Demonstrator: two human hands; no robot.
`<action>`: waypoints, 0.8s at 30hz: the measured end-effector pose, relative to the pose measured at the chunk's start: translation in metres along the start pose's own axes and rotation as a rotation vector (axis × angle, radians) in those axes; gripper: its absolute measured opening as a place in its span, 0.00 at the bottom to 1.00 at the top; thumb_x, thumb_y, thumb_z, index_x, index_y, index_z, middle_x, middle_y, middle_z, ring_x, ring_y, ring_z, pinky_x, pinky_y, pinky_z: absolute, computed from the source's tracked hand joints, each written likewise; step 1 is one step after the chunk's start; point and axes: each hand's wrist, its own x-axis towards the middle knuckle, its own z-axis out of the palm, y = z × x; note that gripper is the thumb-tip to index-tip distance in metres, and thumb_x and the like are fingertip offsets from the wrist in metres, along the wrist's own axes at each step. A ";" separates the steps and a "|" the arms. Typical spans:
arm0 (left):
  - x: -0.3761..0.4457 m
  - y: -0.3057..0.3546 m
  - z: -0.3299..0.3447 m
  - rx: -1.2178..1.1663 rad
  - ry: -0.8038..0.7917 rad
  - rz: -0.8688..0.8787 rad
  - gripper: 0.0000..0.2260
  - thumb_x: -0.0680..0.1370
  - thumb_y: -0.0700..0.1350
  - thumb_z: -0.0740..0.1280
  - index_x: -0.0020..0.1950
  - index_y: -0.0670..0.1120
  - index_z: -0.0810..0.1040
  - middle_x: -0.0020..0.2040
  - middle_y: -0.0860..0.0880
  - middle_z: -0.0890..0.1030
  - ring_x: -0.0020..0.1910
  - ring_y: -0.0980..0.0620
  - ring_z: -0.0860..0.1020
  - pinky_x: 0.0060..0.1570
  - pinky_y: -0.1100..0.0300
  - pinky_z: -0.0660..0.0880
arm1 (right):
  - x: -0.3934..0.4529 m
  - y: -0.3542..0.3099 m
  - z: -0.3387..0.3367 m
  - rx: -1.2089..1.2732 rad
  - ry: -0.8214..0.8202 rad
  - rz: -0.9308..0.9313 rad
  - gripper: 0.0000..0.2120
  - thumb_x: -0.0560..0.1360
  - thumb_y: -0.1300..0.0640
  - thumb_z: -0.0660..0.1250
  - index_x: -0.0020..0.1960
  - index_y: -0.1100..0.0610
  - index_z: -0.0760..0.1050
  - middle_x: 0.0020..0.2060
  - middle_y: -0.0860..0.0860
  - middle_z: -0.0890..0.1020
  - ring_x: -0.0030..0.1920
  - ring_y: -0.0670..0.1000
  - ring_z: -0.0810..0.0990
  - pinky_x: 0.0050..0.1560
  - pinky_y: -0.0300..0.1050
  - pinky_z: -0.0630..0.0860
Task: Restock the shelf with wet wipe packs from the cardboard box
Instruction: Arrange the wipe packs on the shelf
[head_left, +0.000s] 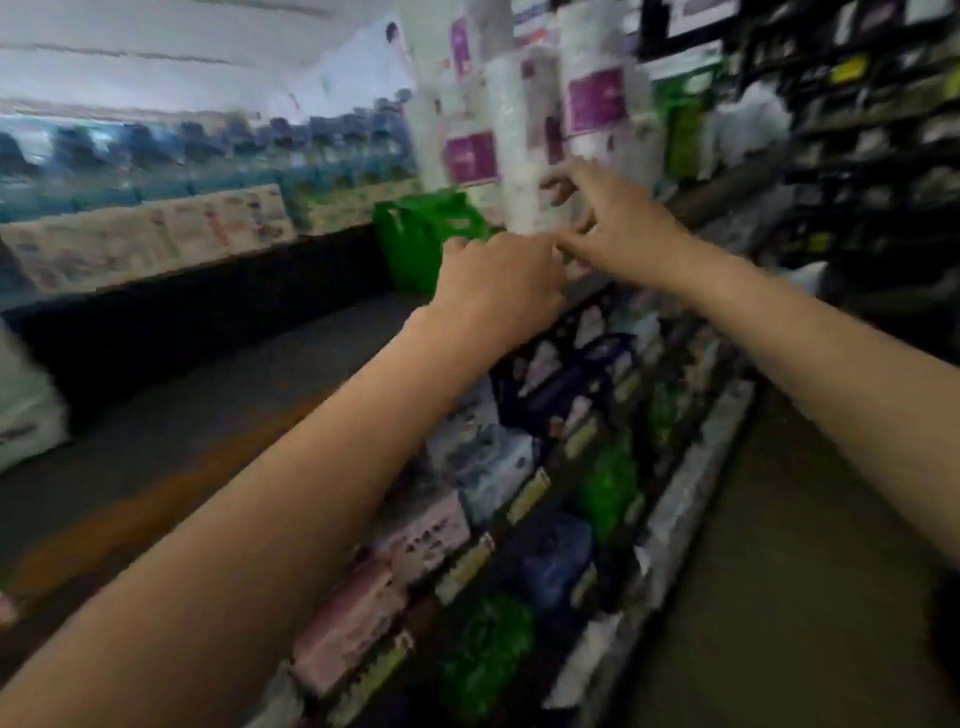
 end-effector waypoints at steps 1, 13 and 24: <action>0.007 0.040 0.011 -0.058 -0.041 0.091 0.15 0.77 0.50 0.60 0.60 0.45 0.72 0.60 0.42 0.77 0.60 0.40 0.75 0.57 0.50 0.69 | -0.037 0.032 -0.018 -0.057 -0.045 0.128 0.20 0.74 0.62 0.66 0.65 0.61 0.69 0.57 0.56 0.75 0.48 0.51 0.74 0.44 0.38 0.66; -0.077 0.427 0.118 -0.177 -0.496 0.947 0.15 0.77 0.49 0.59 0.61 0.45 0.72 0.61 0.44 0.77 0.61 0.42 0.74 0.61 0.49 0.65 | -0.527 0.201 -0.138 -0.301 -0.378 1.308 0.20 0.76 0.61 0.62 0.67 0.61 0.65 0.60 0.58 0.75 0.58 0.57 0.75 0.49 0.42 0.71; -0.120 0.684 0.178 -0.221 -0.749 1.163 0.18 0.79 0.47 0.58 0.68 0.44 0.66 0.64 0.44 0.72 0.61 0.42 0.74 0.57 0.50 0.73 | -0.760 0.301 -0.246 -0.420 -0.449 1.767 0.28 0.76 0.53 0.64 0.72 0.62 0.60 0.69 0.62 0.66 0.68 0.62 0.67 0.63 0.51 0.70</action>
